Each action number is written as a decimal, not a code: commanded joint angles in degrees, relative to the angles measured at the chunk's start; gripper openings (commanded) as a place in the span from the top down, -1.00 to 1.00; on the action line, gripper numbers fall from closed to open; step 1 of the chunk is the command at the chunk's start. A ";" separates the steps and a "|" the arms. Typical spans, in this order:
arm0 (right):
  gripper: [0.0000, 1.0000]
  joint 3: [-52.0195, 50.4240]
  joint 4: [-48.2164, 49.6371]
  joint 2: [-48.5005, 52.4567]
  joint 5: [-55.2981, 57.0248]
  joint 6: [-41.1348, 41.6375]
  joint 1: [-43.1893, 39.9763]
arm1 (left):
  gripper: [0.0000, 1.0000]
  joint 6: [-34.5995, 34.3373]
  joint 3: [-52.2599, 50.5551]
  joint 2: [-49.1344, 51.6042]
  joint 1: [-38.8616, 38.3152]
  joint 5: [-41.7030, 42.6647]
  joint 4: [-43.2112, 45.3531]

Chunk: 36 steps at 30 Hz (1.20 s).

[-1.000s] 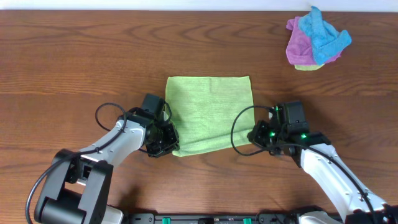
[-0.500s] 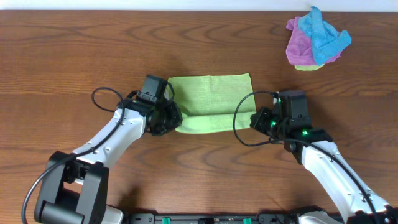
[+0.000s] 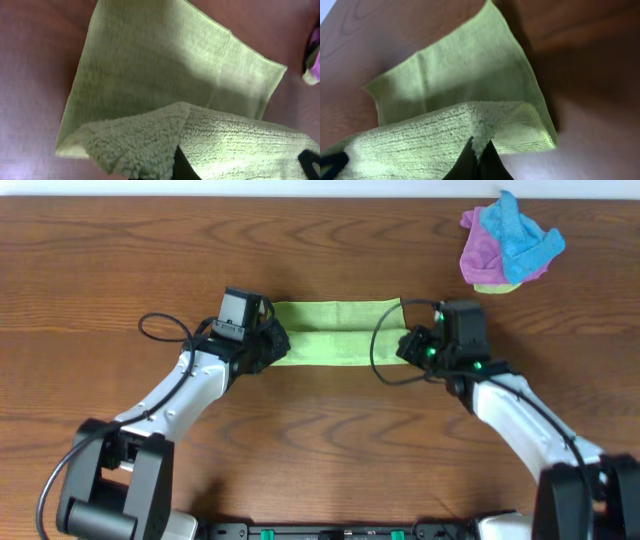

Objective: Fold the cloth

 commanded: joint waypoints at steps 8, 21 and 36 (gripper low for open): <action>0.98 8.98 0.04 8.96 4.59 -1.88 -0.02 | 0.89 -0.22 6.84 7.98 1.07 -6.93 3.56; 0.98 9.31 4.59 11.41 8.35 -2.23 -0.07 | 0.88 0.26 10.97 13.16 1.09 -9.03 7.06; 0.98 9.31 10.97 17.55 8.98 -2.25 -0.04 | 0.88 1.95 10.99 17.33 1.36 -13.49 13.20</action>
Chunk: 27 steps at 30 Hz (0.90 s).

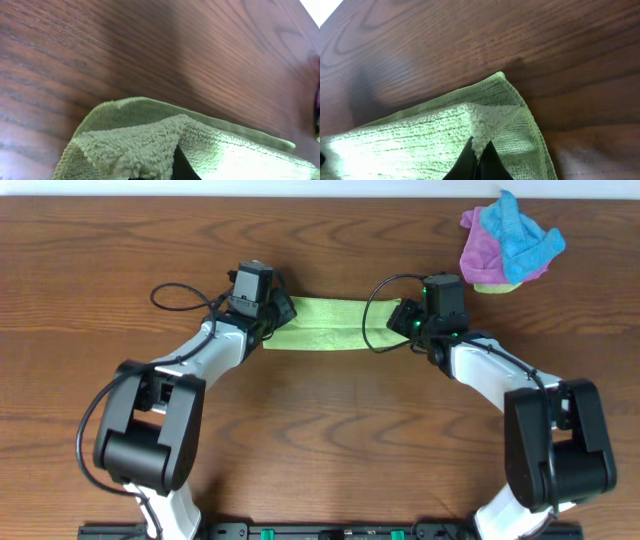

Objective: Fold the cloth

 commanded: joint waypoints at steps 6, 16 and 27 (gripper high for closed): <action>0.97 0.85 1.68 1.49 5.95 -1.81 -0.28 | 0.88 1.27 1.05 4.44 1.27 -4.57 2.71; 0.97 0.85 2.80 1.62 8.31 -2.40 -0.28 | 0.88 1.27 1.07 5.62 1.27 -6.14 6.43; 0.69 0.85 3.65 1.62 8.22 -3.30 -0.17 | 0.15 1.92 1.07 5.62 1.27 -7.39 6.51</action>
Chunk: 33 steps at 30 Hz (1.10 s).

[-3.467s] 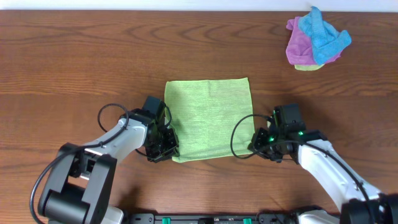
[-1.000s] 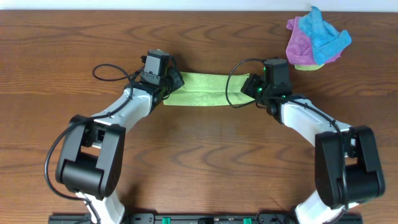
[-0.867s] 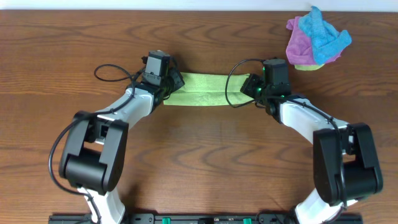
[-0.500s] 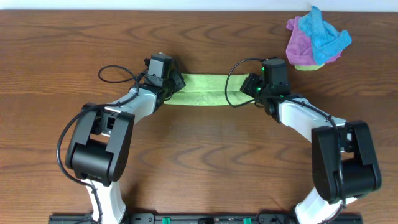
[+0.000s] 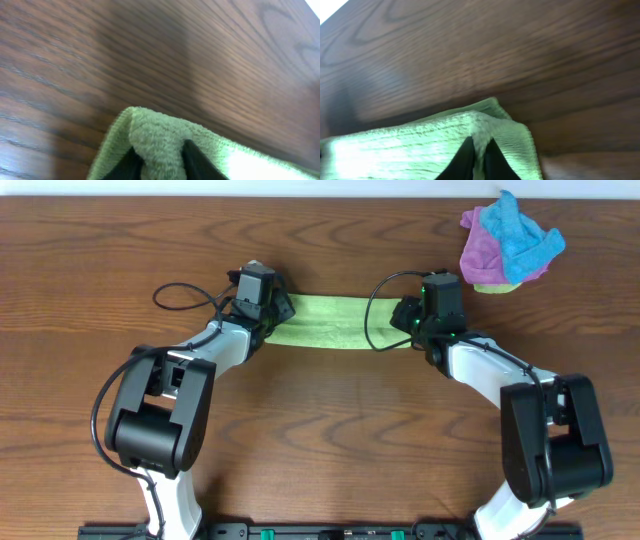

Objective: Fold the cloth

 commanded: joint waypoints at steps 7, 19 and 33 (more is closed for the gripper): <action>0.18 0.83 0.00 0.55 0.87 -0.81 -0.39 | -0.23 1.75 1.07 0.79 0.81 -2.95 -0.96; 0.36 0.83 -4.00 -1.92 -2.58 -0.72 -0.39 | -0.45 5.66 1.07 -7.34 2.29 -3.87 -7.26; 0.22 0.83 -17.86 -15.37 -2.78 1.95 -0.46 | 0.38 0.26 1.07 -14.97 2.54 9.73 -13.88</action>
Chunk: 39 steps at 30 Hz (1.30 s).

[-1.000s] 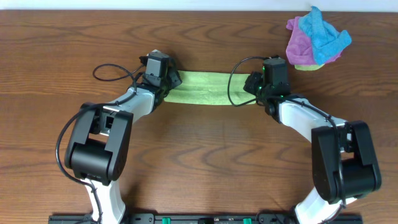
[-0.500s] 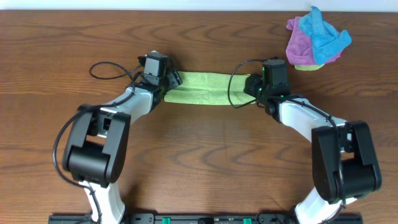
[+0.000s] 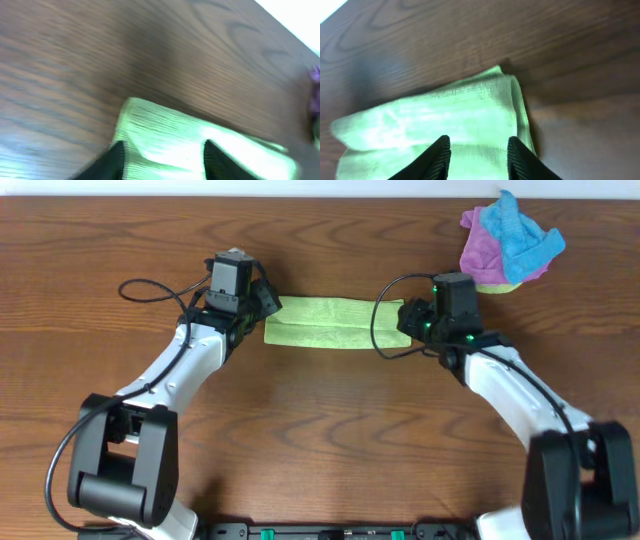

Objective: Fold the cloth

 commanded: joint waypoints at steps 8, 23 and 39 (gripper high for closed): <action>-0.18 0.83 -11.08 -7.67 -0.04 5.44 -0.31 | 0.88 -10.75 1.05 0.42 -0.09 6.40 0.83; -0.18 0.72 -10.51 1.79 -0.72 13.29 -0.68 | 0.88 -14.25 1.05 15.41 -1.55 11.32 12.63; -0.19 0.72 -1.60 10.93 -2.23 18.97 -0.61 | 0.88 -10.95 1.03 17.49 -1.60 7.32 7.69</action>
